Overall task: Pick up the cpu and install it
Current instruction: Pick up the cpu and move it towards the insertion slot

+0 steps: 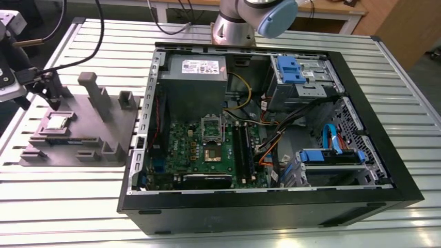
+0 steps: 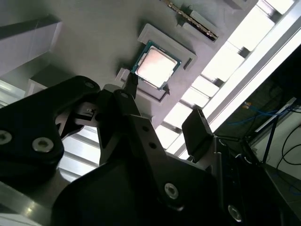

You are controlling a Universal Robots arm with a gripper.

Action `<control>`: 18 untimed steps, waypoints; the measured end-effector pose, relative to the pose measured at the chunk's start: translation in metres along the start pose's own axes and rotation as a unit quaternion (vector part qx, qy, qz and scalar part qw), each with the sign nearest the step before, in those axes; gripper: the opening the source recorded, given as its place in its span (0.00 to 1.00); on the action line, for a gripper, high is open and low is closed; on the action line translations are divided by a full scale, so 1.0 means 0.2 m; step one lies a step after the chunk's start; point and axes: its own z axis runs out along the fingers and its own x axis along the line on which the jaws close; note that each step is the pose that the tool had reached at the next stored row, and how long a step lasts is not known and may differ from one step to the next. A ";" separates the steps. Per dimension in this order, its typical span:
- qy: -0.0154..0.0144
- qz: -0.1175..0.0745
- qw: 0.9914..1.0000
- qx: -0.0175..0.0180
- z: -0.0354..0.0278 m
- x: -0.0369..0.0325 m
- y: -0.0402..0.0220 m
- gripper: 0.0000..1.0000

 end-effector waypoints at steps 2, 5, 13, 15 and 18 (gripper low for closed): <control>0.000 0.001 1.000 0.000 0.018 -0.007 -0.001 0.65; 0.000 0.001 1.000 0.000 0.046 -0.016 -0.004 0.65; -0.001 0.010 1.000 0.000 0.117 -0.020 -0.025 0.65; -0.001 0.011 1.000 0.000 0.132 -0.021 -0.028 0.65; -0.001 0.012 1.000 0.000 0.136 -0.021 -0.029 0.65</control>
